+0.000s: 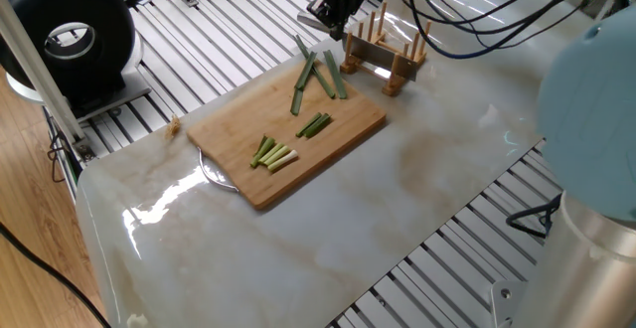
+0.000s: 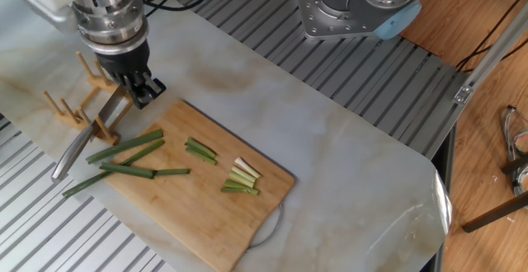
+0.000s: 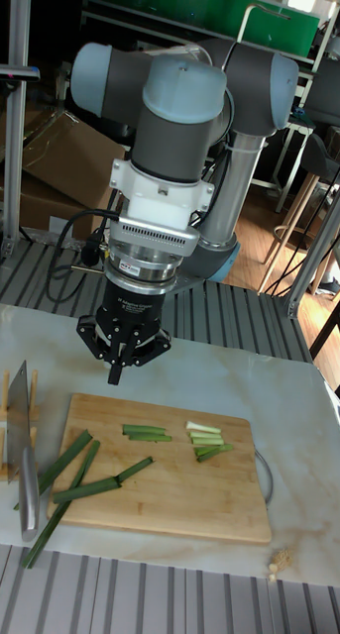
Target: Chop the green garlic
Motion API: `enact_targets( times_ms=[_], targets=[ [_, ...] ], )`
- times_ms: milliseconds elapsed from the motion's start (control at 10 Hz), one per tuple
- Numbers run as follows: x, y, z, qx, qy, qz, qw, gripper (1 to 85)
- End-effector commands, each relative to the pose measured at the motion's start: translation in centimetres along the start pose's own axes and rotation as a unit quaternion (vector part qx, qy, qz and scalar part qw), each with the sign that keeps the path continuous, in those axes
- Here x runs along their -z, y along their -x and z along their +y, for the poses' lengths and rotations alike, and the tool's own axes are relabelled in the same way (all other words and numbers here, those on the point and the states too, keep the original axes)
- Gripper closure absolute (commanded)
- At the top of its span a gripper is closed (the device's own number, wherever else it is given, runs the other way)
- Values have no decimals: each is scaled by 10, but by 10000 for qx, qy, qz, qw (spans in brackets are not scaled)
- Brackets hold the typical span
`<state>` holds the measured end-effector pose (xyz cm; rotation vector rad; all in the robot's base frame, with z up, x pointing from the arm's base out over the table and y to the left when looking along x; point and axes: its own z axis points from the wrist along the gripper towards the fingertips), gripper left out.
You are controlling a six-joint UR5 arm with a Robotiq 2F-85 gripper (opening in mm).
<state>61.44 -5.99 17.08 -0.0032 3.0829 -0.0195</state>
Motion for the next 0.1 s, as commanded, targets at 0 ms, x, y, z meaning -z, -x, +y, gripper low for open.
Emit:
enact_targets(
  times_ms=[0],
  targets=[
    [2,6,7,-40,114,-57,9999,843]
  ],
)
